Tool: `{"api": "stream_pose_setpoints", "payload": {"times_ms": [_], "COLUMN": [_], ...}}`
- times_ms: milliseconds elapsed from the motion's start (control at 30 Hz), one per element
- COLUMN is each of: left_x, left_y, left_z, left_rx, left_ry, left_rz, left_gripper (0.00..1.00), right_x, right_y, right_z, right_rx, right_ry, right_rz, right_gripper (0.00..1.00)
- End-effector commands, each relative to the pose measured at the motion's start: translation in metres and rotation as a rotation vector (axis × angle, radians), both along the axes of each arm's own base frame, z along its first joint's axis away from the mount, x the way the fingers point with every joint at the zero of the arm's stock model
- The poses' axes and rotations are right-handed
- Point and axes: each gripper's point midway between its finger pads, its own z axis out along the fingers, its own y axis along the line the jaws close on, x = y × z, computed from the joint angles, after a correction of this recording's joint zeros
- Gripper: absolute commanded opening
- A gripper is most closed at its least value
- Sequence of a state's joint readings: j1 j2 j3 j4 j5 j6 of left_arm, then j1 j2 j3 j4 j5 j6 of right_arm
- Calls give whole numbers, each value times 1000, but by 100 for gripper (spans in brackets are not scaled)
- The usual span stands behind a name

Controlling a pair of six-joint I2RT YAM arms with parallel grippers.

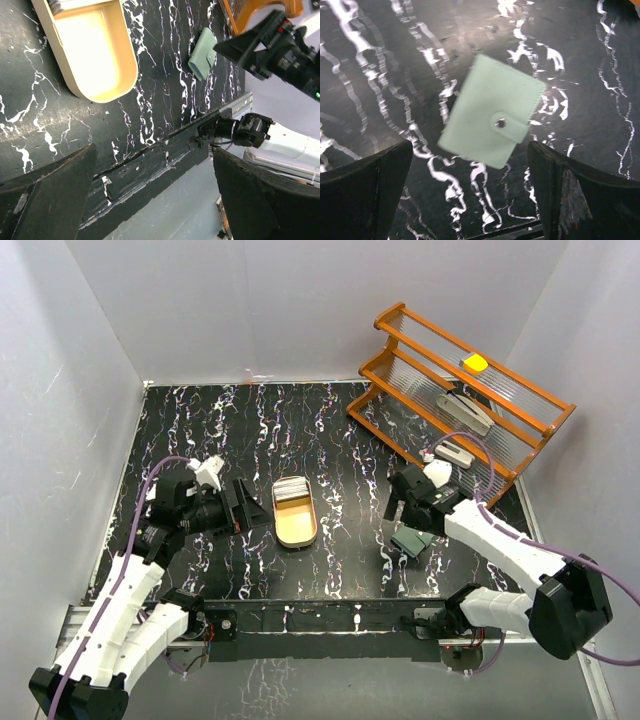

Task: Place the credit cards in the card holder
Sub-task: Move the card holder to the center of the board.

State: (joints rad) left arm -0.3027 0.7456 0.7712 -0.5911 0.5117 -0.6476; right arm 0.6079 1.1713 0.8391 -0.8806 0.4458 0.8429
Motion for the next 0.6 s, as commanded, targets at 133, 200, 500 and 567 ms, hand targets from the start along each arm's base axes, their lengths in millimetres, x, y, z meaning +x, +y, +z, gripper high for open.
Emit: {"api": "stream_pose_setpoints", "payload": {"times_ms": [133, 200, 500, 567], "left_x": [-15, -14, -20, -21], "left_y": [-2, 4, 7, 10], "left_z": [3, -2, -22, -25], "left_rx": [-12, 22, 74, 100], "left_ry": [-13, -20, 36, 43], "left_rz": [-67, -46, -67, -67], "left_gripper": [96, 95, 89, 88], "right_x": [22, 24, 21, 16], "right_y": [-27, -27, -9, -3], "right_z": [-30, -39, -67, -74], "right_rx": [83, 90, 136, 158], "right_ry": [24, 32, 132, 163], "right_rz": [-76, -82, 17, 48], "right_gripper": [96, 94, 84, 82]}}
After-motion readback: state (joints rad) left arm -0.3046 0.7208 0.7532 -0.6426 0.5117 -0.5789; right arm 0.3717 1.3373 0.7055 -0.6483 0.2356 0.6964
